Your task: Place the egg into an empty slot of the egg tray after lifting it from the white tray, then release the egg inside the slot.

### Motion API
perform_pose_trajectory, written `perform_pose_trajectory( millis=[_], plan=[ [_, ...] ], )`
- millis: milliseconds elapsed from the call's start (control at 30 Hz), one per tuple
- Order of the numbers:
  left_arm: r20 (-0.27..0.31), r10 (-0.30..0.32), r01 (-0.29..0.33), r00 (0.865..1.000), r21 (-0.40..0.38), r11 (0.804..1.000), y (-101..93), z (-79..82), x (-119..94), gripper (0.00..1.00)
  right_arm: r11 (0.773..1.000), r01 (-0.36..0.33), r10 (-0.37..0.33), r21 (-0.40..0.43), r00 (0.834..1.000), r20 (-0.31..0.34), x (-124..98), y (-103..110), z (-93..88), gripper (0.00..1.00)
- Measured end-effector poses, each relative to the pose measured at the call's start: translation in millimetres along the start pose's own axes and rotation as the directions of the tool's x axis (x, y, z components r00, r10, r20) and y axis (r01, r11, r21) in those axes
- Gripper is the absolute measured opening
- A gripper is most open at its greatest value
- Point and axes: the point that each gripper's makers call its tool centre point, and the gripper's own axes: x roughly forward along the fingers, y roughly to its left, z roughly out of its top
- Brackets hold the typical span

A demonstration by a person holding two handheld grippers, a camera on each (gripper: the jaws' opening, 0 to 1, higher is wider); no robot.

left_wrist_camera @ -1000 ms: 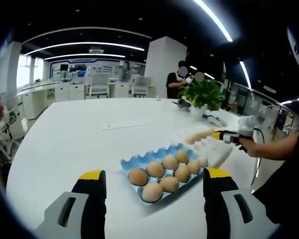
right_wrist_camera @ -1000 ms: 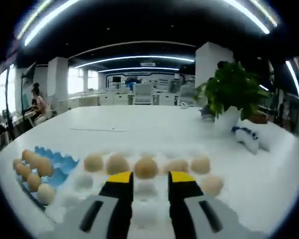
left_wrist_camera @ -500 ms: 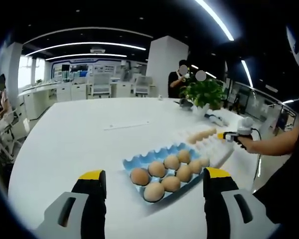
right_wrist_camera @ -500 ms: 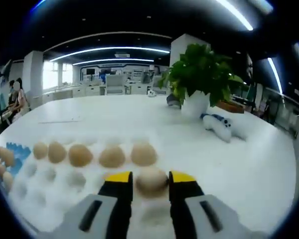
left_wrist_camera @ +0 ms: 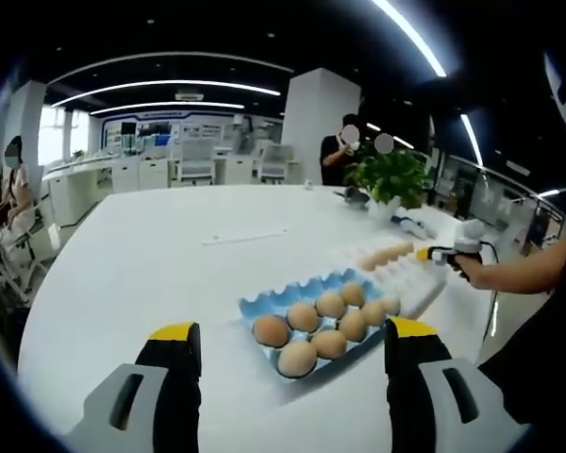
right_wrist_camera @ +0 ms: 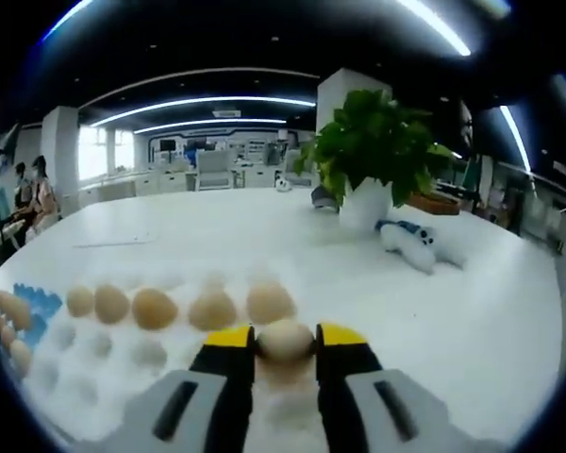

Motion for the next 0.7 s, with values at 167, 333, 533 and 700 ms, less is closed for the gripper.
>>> perform_pose_trajectory(
  millis=[167, 333, 533, 700],
  plan=[
    [-0.003, -0.005, 0.005, 1.0, -0.004, 1.0, -1.0, -2.6, 0.7, 0.81, 0.997, -0.074, 0.074, -0.007, 0.996, 0.049, -16.1, 31.7, 19.4, 0.24],
    [-0.007, -0.002, 0.002, 1.0, -0.005, 1.0, 0.9, -4.5, 1.5, 0.81, 0.977, -0.214, 0.214, -0.007, 0.974, 0.081, -31.5, 87.6, 35.3, 0.24],
    [-0.004, -0.007, 0.007, 1.0, -0.01, 1.0, -0.5, -4.7, 2.0, 0.81, 0.918, -0.394, 0.397, -0.048, 0.915, 0.072, -47.0, 158.5, 38.2, 0.25],
    [-0.004, -0.008, 0.007, 1.0, -0.011, 1.0, -0.9, -5.5, 1.9, 0.81, 0.866, -0.496, 0.499, -0.065, 0.866, 0.036, -54.2, 205.0, 28.5, 0.25]
  ],
)
